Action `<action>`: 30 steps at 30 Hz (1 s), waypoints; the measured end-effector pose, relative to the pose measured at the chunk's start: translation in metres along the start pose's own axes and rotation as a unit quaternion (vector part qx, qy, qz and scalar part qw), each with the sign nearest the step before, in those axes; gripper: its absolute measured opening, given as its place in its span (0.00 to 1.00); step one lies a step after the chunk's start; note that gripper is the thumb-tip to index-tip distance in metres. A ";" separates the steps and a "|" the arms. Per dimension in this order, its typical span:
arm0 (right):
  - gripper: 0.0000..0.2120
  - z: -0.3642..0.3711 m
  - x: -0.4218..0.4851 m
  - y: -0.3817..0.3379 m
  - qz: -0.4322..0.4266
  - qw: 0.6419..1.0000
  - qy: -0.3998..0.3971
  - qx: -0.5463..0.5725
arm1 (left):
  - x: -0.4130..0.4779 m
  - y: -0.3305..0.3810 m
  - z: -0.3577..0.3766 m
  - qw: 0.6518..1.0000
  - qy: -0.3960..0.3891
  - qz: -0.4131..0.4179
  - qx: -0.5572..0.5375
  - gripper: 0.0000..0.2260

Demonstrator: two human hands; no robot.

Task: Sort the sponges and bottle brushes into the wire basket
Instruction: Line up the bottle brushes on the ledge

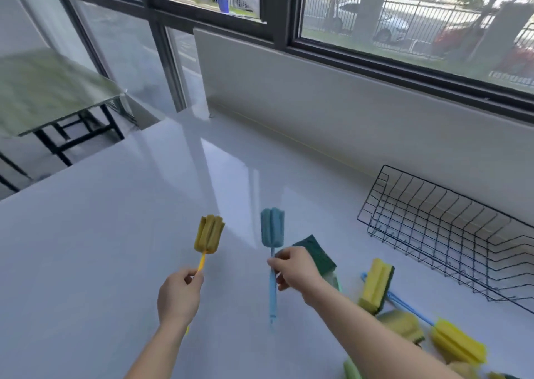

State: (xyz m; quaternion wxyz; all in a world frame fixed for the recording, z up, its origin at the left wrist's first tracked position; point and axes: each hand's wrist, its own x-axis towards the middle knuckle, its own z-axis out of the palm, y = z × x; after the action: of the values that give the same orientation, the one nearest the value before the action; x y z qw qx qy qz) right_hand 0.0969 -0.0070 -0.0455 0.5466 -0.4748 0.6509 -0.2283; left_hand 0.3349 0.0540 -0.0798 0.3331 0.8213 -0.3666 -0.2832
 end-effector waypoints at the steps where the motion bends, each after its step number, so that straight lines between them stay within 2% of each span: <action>1: 0.08 0.010 0.003 0.000 0.002 1.000 -0.005 -0.030 | 0.001 -0.006 -0.003 1.000 0.005 -0.010 0.005 0.08; 10: 0.07 0.067 0.027 -0.004 0.037 0.988 -0.051 -0.140 | 0.006 -0.024 -0.004 0.997 0.011 -0.081 0.012 0.06; 19: 0.06 0.087 0.029 -0.001 0.040 0.992 -0.043 -0.113 | -0.003 -0.032 -0.007 0.997 -0.001 -0.077 0.010 0.01; 26: 0.05 0.075 0.022 0.007 0.036 0.993 -0.056 -0.095 | -0.003 -0.027 -0.006 0.998 -0.004 -0.047 0.037 0.08; 30: 0.07 0.075 0.018 0.013 0.029 0.989 -0.074 -0.125 | -0.008 -0.024 0.000 0.999 -0.016 -0.038 0.033 0.10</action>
State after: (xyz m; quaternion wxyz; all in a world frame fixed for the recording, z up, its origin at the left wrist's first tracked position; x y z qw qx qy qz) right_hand 0.1629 0.0000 -0.0876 0.5361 -0.5360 0.6455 -0.0932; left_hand 0.3404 0.0723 -0.0957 0.2891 0.8403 -0.3496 -0.2969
